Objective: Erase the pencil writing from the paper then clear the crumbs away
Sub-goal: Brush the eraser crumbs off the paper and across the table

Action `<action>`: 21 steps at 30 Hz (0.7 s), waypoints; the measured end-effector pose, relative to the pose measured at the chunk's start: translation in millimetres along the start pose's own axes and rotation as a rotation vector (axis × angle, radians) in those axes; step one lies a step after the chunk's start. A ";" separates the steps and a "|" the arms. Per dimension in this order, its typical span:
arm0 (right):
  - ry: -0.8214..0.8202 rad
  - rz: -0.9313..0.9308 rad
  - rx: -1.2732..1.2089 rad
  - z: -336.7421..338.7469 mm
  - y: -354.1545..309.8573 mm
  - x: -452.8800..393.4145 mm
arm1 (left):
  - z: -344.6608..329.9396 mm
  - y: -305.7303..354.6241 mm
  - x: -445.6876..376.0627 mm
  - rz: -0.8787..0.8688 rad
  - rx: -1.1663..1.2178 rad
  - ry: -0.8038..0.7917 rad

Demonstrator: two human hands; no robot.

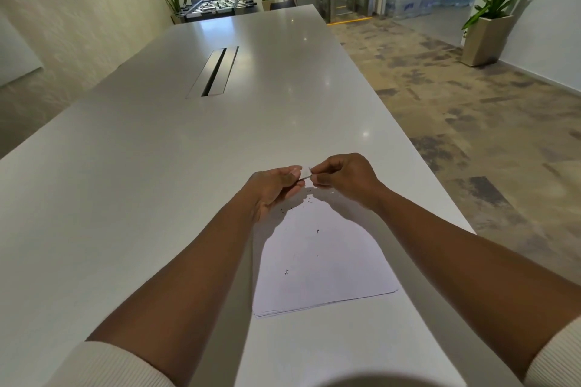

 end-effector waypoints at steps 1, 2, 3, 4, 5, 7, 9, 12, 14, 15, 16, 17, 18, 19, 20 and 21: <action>0.000 -0.015 0.017 0.6 2.3 -0.6 | 0.5 0.2 0.6 0.000 0.004 0.000; -0.002 -0.031 0.033 1.3 4.9 -1.2 | 1.3 0.7 1.2 -0.003 0.004 0.003; -0.008 -0.050 0.038 1.6 7.5 -1.3 | 2.2 1.4 1.1 -0.008 0.003 0.007; -0.019 -0.068 0.030 1.3 9.8 -1.0 | 2.7 1.7 1.1 -0.012 0.001 0.010; -0.036 -0.083 0.011 0.1 11.3 -0.5 | 2.9 2.1 1.3 -0.016 -0.010 0.011; -0.086 -0.101 -0.059 -5.1 11.4 1.7 | 2.9 3.6 1.5 -0.031 -0.061 0.007; -0.130 -0.124 -0.159 -11.7 11.0 3.9 | 2.9 4.9 1.2 -0.054 -0.097 -0.003; -0.144 -0.150 -0.247 -16.4 12.4 3.5 | 1.2 7.5 2.3 -0.098 -0.130 -0.034; -0.150 -0.156 -0.276 -18.3 13.8 2.1 | -0.6 9.2 3.8 -0.114 -0.147 -0.066; -0.155 -0.159 -0.289 -19.2 14.8 1.3 | -1.5 9.7 4.4 -0.117 -0.139 -0.085; -0.160 -0.163 -0.302 -19.9 15.9 0.3 | -2.6 10.2 5.0 -0.119 -0.124 -0.102; -0.164 -0.168 -0.318 -20.4 16.9 -0.5 | -3.3 10.9 5.7 -0.121 -0.105 -0.113; -0.167 -0.174 -0.341 -20.7 17.5 -1.0 | -3.7 11.4 6.5 -0.123 -0.084 -0.120; -0.168 -0.176 -0.364 -20.8 17.5 -1.7 | -4.3 11.6 7.2 -0.124 -0.060 -0.124; -0.169 -0.176 -0.383 -20.5 17.1 -2.4 | -4.8 11.4 7.6 -0.122 -0.030 -0.127; -0.167 -0.174 -0.394 -19.9 16.5 -3.0 | -5.0 10.6 7.7 -0.116 0.005 -0.127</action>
Point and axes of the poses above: each hand's wrist, its own x-axis away from the middle knuckle, its own z-axis out of the back of the hand, y = z × x, the point moved 9 cm from there along -x, towards the middle knuckle, and after that the axes turned 2 degrees about x, right-handed, at the moved point
